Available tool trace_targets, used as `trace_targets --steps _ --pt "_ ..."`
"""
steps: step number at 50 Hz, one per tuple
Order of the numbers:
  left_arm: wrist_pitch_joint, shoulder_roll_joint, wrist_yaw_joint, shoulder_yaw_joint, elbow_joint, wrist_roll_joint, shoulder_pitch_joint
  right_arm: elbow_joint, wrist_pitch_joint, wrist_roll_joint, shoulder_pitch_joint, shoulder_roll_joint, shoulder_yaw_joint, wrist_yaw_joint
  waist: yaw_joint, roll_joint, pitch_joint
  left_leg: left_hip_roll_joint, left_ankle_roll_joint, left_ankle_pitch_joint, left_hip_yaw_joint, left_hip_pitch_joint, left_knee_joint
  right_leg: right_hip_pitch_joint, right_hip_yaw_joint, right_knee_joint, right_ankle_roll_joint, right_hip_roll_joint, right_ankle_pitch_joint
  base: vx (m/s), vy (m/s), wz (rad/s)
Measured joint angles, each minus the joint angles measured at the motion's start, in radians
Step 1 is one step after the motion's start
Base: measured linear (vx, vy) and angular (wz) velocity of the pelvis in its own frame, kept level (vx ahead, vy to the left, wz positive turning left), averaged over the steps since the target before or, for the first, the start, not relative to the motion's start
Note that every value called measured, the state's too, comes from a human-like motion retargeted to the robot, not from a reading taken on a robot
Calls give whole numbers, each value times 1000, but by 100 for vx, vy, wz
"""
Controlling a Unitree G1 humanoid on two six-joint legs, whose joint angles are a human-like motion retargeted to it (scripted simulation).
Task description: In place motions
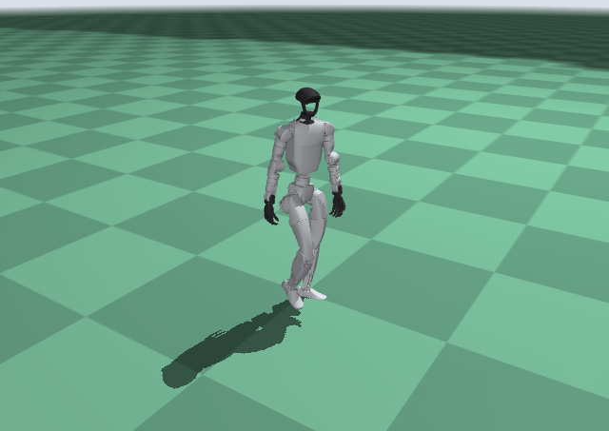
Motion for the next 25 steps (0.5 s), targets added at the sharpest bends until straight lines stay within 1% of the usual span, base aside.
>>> trace_targets --steps 3,5,7,8,9,10,11,12,13,14,16,17,18,20,21,23,25 --pt "-2 -13 1 17 -1 13 47 15 7 17 -6 -4 -1 -8 34 -43 -5 -28 -9 -26 32 50 7 223 56 -313 14 66 35 19 -5 -19" --pt "-3 -24 -8 27 -2 12 97 18 7 14 -4 -5 -3 -19 17 -63 -17 -45 -14 -53 15 65 37 373 40 -545 30 89 54 24 -7 56" --pt "-3 -29 -21 38 -7 8 156 16 4 12 -7 -6 4 -26 24 -80 -12 -52 -19 -86 -11 72 108 516 -82 -722 -40 64 -126 21 -9 2" --pt "-2 -30 -25 41 -7 4 184 13 2 13 -8 -8 10 -26 50 -90 -13 -50 -23 -90 10 72 151 568 -145 -780 -72 37 -181 16 -6 -66" --pt "2 -29 -29 52 -5 6 209 12 2 12 -14 -9 18 -22 69 -109 -19 -46 -29 -56 46 59 218 589 -151 -820 -80 13 -191 12 -4 -78" --pt "5 -28 -33 66 -2 11 232 11 3 11 -23 -9 25 -17 83 -133 -28 -42 -37 -3 90 40 298 596 -129 -850 -78 -9 -177 -8 -5 -20" --pt "9 -30 -33 81 5 14 234 6 9 7 -47 -4 17 -13 84 -150 -24 -26 -51 103 63 -64 451 576 -111 -851 -67 -35 -165 -27 -7 23" --pt "10 -31 -30 92 13 10 233 -2 12 5 -72 0 10 -11 87 -160 -12 -8 -51 194 28 -175 606 562 -102 -855 -59 -53 -154 -47 -11 55" --pt "5 -33 -23 100 24 -9 224 -19 8 9 -97 5 7 -16 92 -154 13 14 -24 259 -22 -301 768 558 -110 -861 -56 -57 -143 -48 -12 42" --pt "1 -29 -26 105 34 -30 221 -36 1 13 -117 5 13 -17 96 -150 38 55 2 250 -40 -403 918 555 -118 -866 -61 -52 -135 -44 -12 29" --pt "2 -18 -53 114 55 -52 227 -69 -10 12 -149 -1 34 -7 101 -147 79 147 40 168 -44 -572 1174 559 -124 -876 -88 -31 -123 -24 -8 10" --pt "9 -14 -69 119 69 -44 233 -81 -10 2 -159 -5 42 0 111 -148 89 186 56 139 -42 -650 1274 560 -118 -882 -104 -20 -119 -5 -5 -32" --pt "19 -14 -77 128 84 -21 242 -89 -8 -16 -162 -5 45 -2 134 -150 85 220 76 121 -35 -729 1351 551 -104 -884 -117 -14 -116 5 -5 -51" --pt "23 -14 -71 131 109 11 280 -90 -12 -41 -154 3 44 -30 160 -158 64 237 94 84 -54 -882 1476 539 -95 -891 -144 -5 -110 14 -5 -43" --pt "20 -11 -69 125 115 12 299 -87 -18 -34 -151 5 47 -39 171 -167 61 235 90 74 -56 -932 1504 538 -87 -891 -153 -8 -109 11 -4 -32" --pt "19 -6 -74 119 123 15 325 -84 -23 -11 -157 7 57 -37 192 -184 70 240 87 54 -48 -1005 1541 538 -80 -887 -167 -15 -110 -1 -4 -38" --pt "25 -3 -79 126 132 25 335 -86 -20 3 -162 13 59 -19 203 -205 79 245 87 40 -29 -1034 1550 538 -73 -875 -170 -33 -117 -2 -2 -16"
